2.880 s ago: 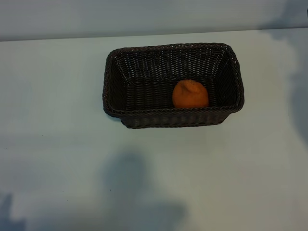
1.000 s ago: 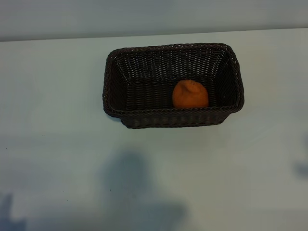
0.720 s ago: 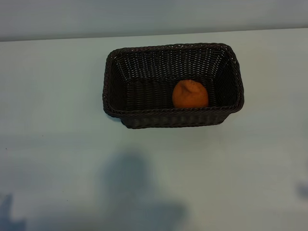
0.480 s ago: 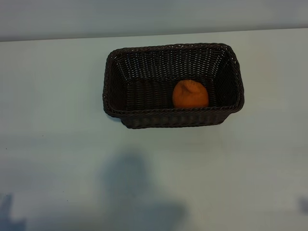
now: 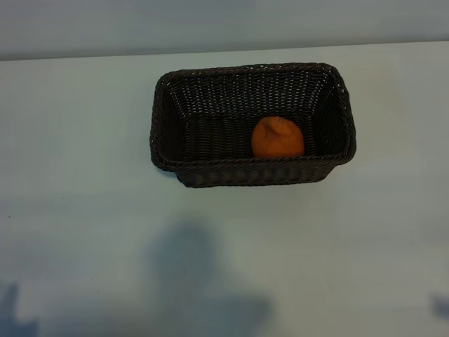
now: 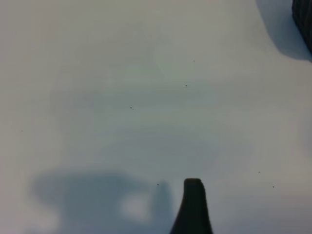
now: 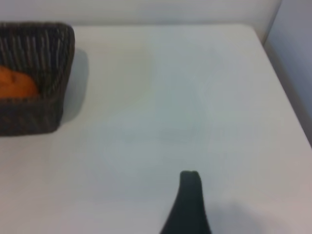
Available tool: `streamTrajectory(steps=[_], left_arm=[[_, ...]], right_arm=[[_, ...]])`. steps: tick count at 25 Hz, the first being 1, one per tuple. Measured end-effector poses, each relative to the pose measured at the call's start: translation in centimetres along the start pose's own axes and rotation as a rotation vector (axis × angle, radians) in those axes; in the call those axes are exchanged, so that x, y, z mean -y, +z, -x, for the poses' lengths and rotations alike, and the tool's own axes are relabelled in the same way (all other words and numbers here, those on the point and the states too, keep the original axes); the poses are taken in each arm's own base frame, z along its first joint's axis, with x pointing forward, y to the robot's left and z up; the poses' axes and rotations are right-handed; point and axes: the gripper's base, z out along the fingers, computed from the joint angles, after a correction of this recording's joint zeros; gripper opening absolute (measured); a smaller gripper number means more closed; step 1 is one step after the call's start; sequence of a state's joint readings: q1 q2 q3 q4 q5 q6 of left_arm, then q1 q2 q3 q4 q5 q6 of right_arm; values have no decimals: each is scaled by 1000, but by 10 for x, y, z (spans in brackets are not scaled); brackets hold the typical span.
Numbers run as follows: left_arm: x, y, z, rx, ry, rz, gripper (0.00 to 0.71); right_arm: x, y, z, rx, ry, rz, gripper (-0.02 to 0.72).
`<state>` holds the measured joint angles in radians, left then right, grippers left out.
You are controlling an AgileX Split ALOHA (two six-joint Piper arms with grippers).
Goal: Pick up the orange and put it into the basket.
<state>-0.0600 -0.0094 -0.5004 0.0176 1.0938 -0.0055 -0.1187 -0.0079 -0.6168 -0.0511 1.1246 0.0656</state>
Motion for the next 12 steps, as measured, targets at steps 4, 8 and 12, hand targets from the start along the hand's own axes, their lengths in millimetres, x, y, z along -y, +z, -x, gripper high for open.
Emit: streamTrajectory(steps=[4, 8, 12], left_arm=[[0, 0, 0, 0, 0, 0, 592], [0, 0, 0, 0, 0, 0, 592], [0, 0, 0, 0, 0, 0, 592]], right_arm=[[0, 11, -9, -46, -3, -1, 578], [-1, 24, -20, -98, -5, -1, 578], [-1, 29, -21, -84, -4, 6, 578]])
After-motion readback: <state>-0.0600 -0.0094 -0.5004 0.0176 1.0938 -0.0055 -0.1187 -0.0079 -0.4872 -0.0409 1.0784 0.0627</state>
